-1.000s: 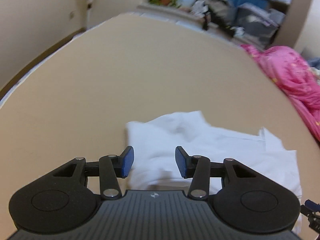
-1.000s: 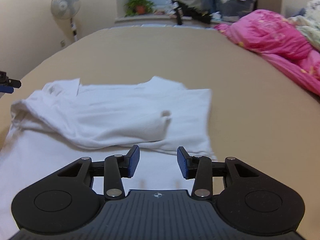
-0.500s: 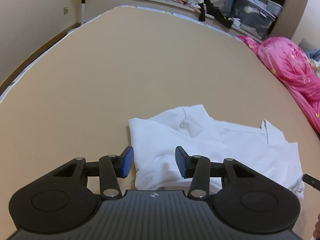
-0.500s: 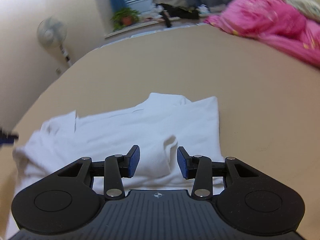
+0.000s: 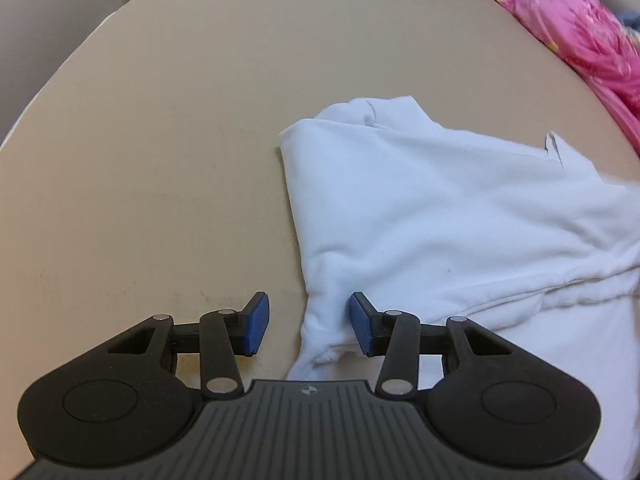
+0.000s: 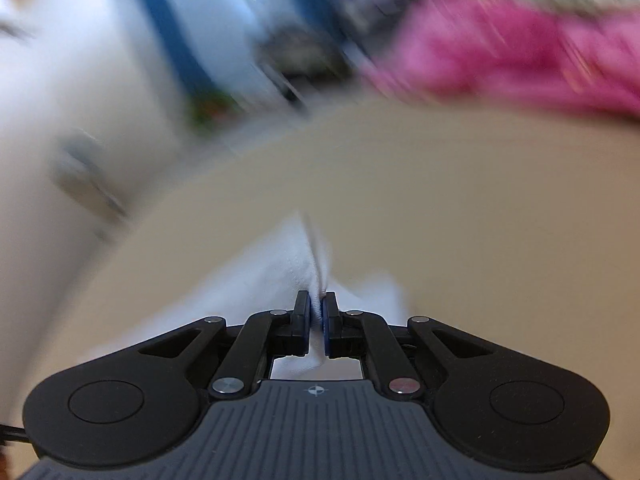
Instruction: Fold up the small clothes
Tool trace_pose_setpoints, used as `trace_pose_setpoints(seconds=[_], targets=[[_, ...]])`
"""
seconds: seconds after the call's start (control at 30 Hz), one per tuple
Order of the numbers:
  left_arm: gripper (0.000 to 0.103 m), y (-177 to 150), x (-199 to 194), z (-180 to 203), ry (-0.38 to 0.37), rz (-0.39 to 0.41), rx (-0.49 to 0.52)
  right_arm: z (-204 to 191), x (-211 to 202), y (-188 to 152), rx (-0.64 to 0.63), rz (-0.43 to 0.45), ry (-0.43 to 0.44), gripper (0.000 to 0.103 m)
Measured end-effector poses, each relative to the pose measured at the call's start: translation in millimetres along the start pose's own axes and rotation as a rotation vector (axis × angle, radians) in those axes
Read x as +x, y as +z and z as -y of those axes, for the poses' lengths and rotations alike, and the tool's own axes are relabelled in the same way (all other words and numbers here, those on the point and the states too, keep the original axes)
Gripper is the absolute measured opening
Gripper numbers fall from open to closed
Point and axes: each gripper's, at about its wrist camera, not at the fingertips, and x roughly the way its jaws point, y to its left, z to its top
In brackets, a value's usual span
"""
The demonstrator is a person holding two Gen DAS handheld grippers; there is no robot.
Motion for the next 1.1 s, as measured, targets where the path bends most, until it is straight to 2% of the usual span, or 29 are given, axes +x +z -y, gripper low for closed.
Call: trace_pose_setpoints(seconds=[0.03, 0.07, 0.1, 0.13, 0.17, 0.23, 0.3, 0.33, 0.37, 0.4, 0.47, 0.5, 0.53, 0.6, 0.63, 0.7, 0.73, 0.77, 0.8, 0.83, 0.87, 0.9, 0.93, 0.97, 1.1], targets=[[0.050, 0.6, -4.0, 0.4, -0.001, 0.020, -0.003, 6.3, 9.9, -2.9, 0.016, -0.054, -0.019, 0.011], [0.050, 1.9, -9.9, 0.3, -0.014, 0.050, -0.010, 9.7, 11.3, -4.0, 0.032, -0.052, -0.031, 0.014], [0.050, 3.0, -14.3, 0.3, -0.032, 0.072, -0.014, 8.9, 7.4, -2.6, 0.032, -0.023, -0.023, 0.017], [0.050, 3.4, -16.5, 0.8, -0.050, 0.084, -0.013, 5.5, 1.8, -0.5, 0.016, 0.013, -0.010, 0.023], [0.050, 2.9, -14.1, 2.9, -0.054, 0.076, 0.003, 2.7, -3.1, 0.1, 0.004, 0.047, 0.011, 0.034], [0.050, -1.3, 0.7, 7.9, 0.000, 0.014, 0.042, 1.1, -0.6, -1.2, -0.005, 0.040, 0.033, 0.040], [0.050, -5.4, 9.1, 8.9, 0.015, -0.001, 0.062, 2.8, 17.7, -6.4, -0.015, -0.059, 0.021, 0.040], [0.047, -3.9, 6.5, 8.5, 0.014, 0.001, 0.061, 3.5, 24.7, -9.0, -0.029, -0.088, -0.007, 0.028], [0.034, -2.3, 2.0, 7.2, 0.009, 0.009, 0.051, 3.4, 25.9, -10.9, -0.044, -0.078, -0.043, 0.009], [0.030, -1.4, -2.1, 5.8, 0.004, 0.020, 0.042, 4.3, 21.2, -7.8, -0.033, -0.051, -0.036, 0.006], [0.030, -2.4, -3.7, 5.1, -0.008, 0.028, 0.051, 0.3, -0.3, -1.0, -0.002, 0.062, 0.029, 0.005], [0.031, -4.7, 3.4, 5.8, 0.006, 0.002, 0.062, -2.9, -3.3, -0.7, -0.038, 0.078, 0.013, 0.005], [0.034, -7.0, 9.8, 6.9, 0.025, -0.015, 0.066, -3.2, 3.1, -2.9, -0.057, 0.048, -0.029, 0.006], [0.034, -5.8, 2.3, 10.5, 0.040, 0.006, 0.065, 9.7, 27.4, -12.9, 0.005, -0.086, -0.139, 0.024], [0.034, -6.4, -8.9, 12.4, 0.043, 0.047, 0.058, 12.7, 22.3, -15.4, 0.036, -0.047, -0.160, 0.036], [0.034, -11.2, -25.4, 17.8, 0.009, 0.140, 0.076, -8.7, -2.2, -16.4, -0.045, 0.117, -0.161, 0.035], [0.034, -14.6, -19.8, 21.6, 0.013, 0.127, 0.090, -18.6, -10.4, -20.2, -0.118, 0.192, -0.115, 0.035], [0.037, -19.6, -5.6, 25.3, 0.041, 0.071, 0.101, -23.6, -5.2, -25.3, -0.170, 0.167, -0.080, 0.036], [0.038, -26.3, 2.8, 27.3, 0.066, 0.061, 0.100, -21.4, 11.0, -30.6, -0.183, 0.040, -0.077, 0.036], [0.040, -30.5, -3.8, 31.2, 0.096, 0.097, 0.099, -13.8, 22.9, -38.6, -0.170, -0.059, -0.123, 0.036], [0.040, -32.1, -16.5, 37.2, 0.133, 0.106, 0.102, -7.9, 17.3, -45.3, -0.134, -0.042, -0.167, 0.053], [0.040, -35.0, -29.1, 40.4, 0.143, 0.122, 0.104, -4.4, 4.8, -45.3, -0.060, -0.037, -0.193, 0.054], [0.045, -41.1, -43.6, 41.2, 0.140, 0.157, 0.098, -4.5, -14.7, -43.9, 0.004, -0.020, -0.188, 0.051], [0.051, -47.9, -58.4, 42.0, 0.138, 0.184, 0.091, -8.8, -32.2, -45.5, 0.007, 0.014, -0.160, 0.050], [0.051, -74.9, -95.1, 51.0, 0.172, 0.202, 0.095, -38.9, -107.0, -73.5, -0.192, 0.134, -0.105, 0.055]])
